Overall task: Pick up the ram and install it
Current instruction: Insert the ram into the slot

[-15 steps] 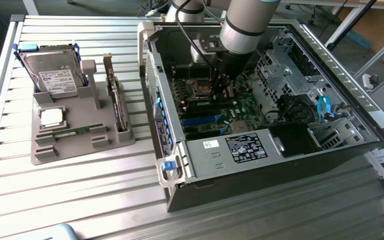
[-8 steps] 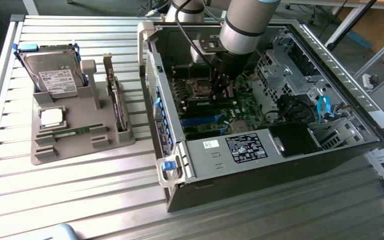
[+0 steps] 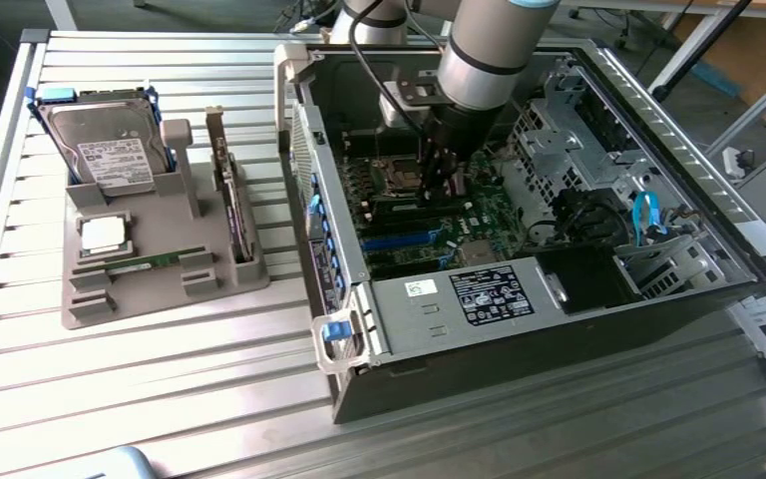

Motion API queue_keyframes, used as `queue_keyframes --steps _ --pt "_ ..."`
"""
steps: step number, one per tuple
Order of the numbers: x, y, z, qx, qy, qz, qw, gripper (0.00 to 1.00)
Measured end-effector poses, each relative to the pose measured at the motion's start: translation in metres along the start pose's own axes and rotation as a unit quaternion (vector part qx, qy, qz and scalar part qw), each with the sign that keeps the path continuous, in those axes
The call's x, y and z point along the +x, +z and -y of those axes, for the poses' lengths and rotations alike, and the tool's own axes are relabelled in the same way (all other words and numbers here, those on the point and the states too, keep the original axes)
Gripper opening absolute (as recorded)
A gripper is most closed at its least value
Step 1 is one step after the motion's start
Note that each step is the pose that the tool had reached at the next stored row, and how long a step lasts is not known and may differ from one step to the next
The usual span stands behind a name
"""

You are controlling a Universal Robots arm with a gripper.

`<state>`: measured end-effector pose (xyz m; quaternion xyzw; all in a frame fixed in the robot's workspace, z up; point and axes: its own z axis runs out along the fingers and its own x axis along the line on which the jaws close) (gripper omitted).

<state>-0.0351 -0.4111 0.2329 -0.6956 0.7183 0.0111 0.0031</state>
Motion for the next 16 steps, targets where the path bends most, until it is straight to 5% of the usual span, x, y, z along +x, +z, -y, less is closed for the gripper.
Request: queue_keyframes --steps 16 --pt "-0.0001 0.0003 0.0029 0.0000 -0.004 0.0000 1.0000 0.13"
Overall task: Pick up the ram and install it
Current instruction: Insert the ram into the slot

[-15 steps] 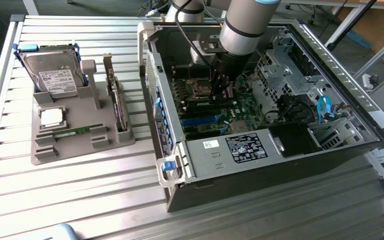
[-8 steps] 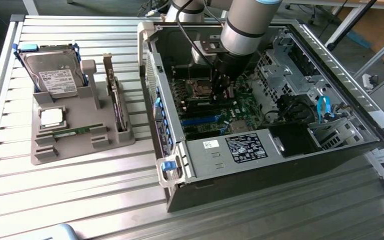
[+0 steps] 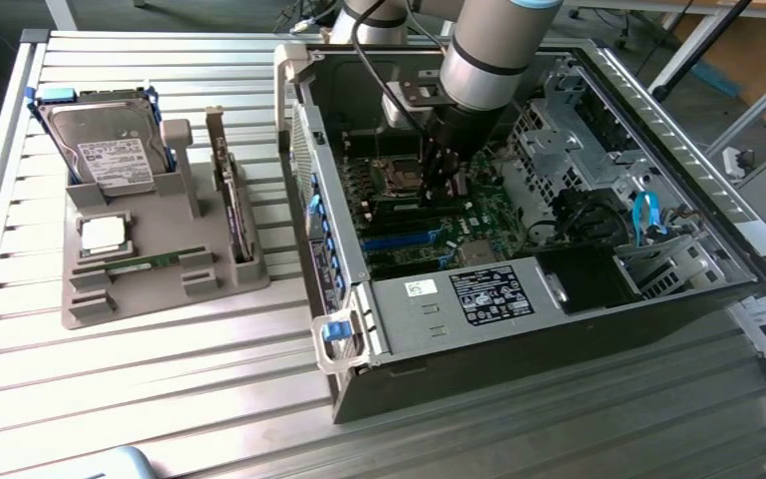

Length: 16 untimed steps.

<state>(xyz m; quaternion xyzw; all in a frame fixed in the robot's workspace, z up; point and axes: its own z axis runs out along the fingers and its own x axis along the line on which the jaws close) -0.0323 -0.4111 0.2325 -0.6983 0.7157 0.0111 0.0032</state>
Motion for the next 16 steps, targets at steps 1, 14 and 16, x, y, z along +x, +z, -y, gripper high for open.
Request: queue_keyframes --steps 1,14,16 --pt "0.0000 0.0000 0.0000 -0.0001 -0.003 -0.0001 1.0000 0.13" --pt "0.0007 0.0000 0.0000 -0.0001 -0.007 -0.0005 1.0000 0.13" --pt "0.0007 0.0000 0.0000 -0.0001 -0.007 -0.0005 1.0000 0.13"
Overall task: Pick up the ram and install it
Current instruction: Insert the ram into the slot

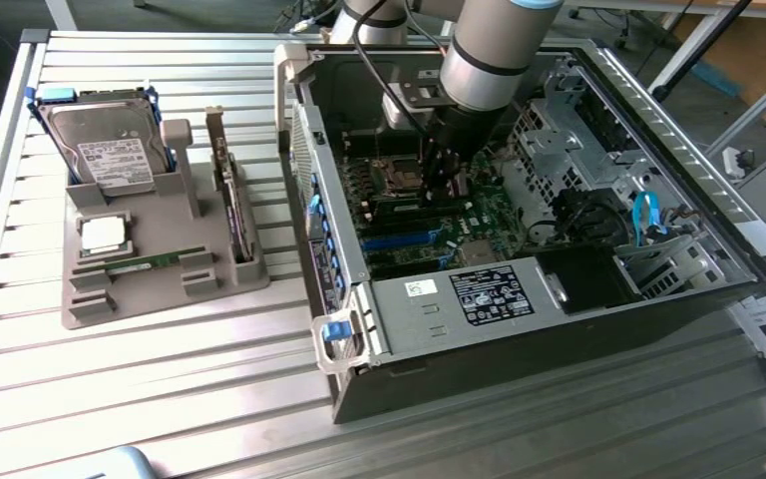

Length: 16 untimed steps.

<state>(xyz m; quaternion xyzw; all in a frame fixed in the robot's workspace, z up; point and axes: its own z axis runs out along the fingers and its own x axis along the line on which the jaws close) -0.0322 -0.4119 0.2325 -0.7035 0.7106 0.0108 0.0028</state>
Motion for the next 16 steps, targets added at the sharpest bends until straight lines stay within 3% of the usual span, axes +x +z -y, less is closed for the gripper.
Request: queue_keyframes --steps 16 --pt "0.0006 0.0018 0.0000 0.0000 0.000 -0.0003 1.0000 0.13"
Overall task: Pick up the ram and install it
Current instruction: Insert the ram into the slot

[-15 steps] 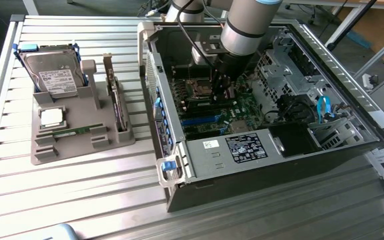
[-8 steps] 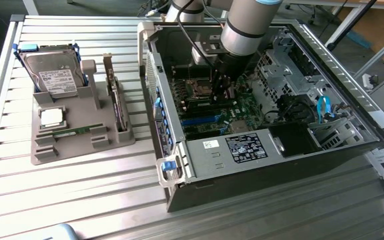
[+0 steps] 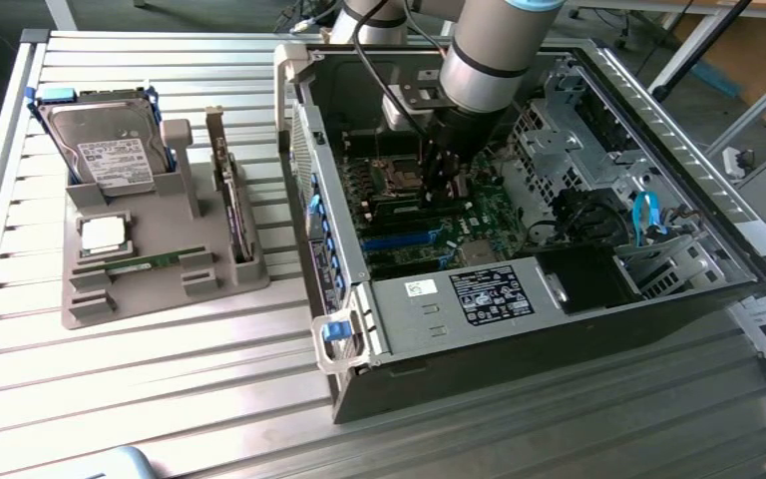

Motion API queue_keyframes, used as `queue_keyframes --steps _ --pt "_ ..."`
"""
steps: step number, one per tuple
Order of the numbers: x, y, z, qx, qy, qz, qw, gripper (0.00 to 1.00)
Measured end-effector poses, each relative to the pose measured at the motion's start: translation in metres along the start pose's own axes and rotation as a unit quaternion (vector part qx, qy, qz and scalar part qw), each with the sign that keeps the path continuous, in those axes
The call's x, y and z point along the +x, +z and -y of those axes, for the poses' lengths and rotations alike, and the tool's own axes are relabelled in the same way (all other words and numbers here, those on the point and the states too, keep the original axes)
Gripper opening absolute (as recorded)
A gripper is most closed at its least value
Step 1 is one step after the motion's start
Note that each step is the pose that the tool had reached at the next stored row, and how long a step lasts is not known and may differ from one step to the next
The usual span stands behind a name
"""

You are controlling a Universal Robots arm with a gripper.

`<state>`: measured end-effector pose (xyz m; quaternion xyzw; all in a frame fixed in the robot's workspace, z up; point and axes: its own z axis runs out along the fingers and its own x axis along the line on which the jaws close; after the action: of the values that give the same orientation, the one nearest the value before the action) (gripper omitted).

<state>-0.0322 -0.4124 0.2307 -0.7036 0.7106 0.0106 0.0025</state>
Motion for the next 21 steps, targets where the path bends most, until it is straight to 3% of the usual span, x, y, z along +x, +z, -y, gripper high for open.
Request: queue_keyframes --steps 3,5,13,21 --pt "0.0000 0.0001 0.0001 0.0001 0.000 0.0001 1.0000 0.14" --pt "0.0000 0.0000 0.0000 0.0000 0.000 0.0001 1.0000 0.27" --pt "-0.0002 -0.0004 0.0000 0.0000 0.000 -0.0014 1.0000 0.27" --pt "-0.0004 -0.0086 -0.0001 0.0001 0.000 -0.0024 1.0000 0.27"
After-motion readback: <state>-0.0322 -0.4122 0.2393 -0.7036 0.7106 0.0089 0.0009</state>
